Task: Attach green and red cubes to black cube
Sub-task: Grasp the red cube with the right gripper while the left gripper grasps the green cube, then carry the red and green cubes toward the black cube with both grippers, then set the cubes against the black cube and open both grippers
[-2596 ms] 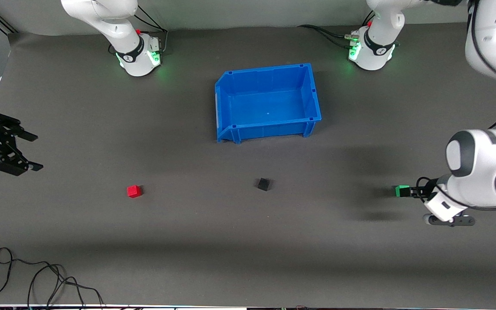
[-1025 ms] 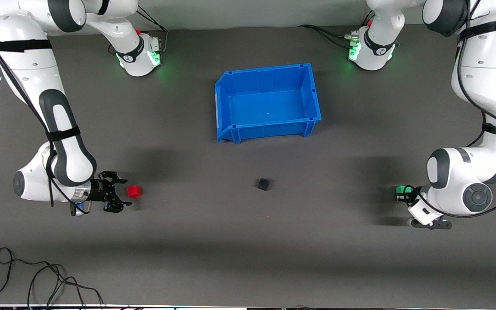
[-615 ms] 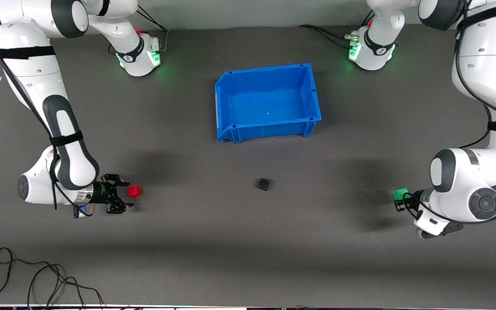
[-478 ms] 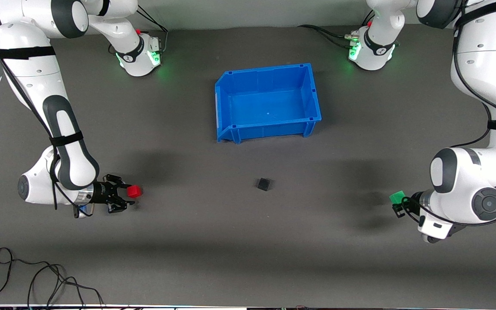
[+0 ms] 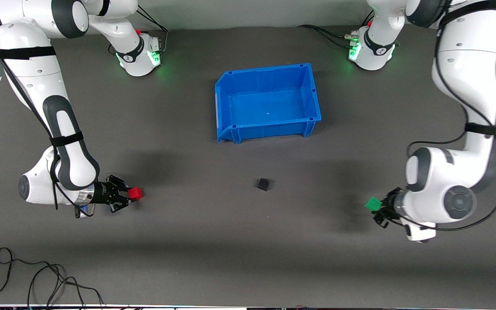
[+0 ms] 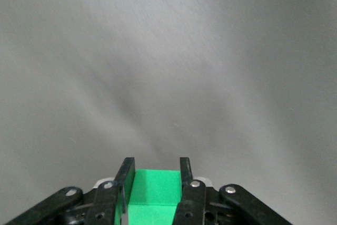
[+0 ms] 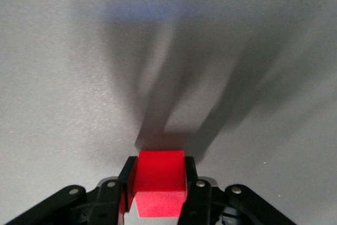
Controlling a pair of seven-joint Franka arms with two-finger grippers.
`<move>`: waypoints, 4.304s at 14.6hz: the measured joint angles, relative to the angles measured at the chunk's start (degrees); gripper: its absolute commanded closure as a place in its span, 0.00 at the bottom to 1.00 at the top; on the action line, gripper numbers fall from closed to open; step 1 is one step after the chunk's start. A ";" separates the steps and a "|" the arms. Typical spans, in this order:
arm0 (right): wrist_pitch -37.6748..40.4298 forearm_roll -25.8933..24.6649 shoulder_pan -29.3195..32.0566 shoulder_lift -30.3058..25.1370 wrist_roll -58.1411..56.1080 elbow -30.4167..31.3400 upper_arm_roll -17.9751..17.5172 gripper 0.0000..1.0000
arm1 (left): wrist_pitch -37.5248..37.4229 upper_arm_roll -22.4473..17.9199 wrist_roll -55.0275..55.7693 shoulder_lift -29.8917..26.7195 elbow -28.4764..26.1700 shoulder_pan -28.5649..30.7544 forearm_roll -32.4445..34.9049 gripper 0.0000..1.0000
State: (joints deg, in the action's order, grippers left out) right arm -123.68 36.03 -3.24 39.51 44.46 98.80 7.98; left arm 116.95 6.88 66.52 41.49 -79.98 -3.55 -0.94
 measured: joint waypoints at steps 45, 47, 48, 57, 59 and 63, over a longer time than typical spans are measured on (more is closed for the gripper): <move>-29.18 3.90 -42.21 7.97 69.80 -8.12 -0.35 0.73 | 15.08 0.25 39.12 9.46 1.03 -23.40 -4.31 0.97; -29.29 3.91 -42.37 7.97 69.81 -8.12 -0.35 0.73 | 15.03 0.48 39.14 9.46 1.03 -23.50 -4.31 0.94; -29.32 3.91 -42.47 7.97 69.81 -8.12 -0.35 0.73 | 15.01 0.52 39.16 9.46 1.03 -23.55 -4.31 0.77; -30.65 3.89 -43.47 8.42 68.61 -8.00 -0.27 0.00 | 10.70 -0.11 37.49 7.35 1.80 -21.92 -4.16 0.00; -30.86 3.88 -43.47 8.42 68.45 -8.13 -0.03 0.00 | 5.65 -0.45 32.66 4.96 2.49 -18.85 -4.11 0.00; -31.52 -3.41 -43.47 8.25 66.79 -9.32 0.55 0.00 | -7.20 -0.82 10.71 -1.85 2.99 -7.40 -4.04 0.00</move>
State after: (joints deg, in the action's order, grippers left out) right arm -155.20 32.62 -46.71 47.76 111.26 89.49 8.53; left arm 109.75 6.06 77.23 39.64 -76.99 -10.94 -4.97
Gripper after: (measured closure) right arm 0.075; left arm 0.000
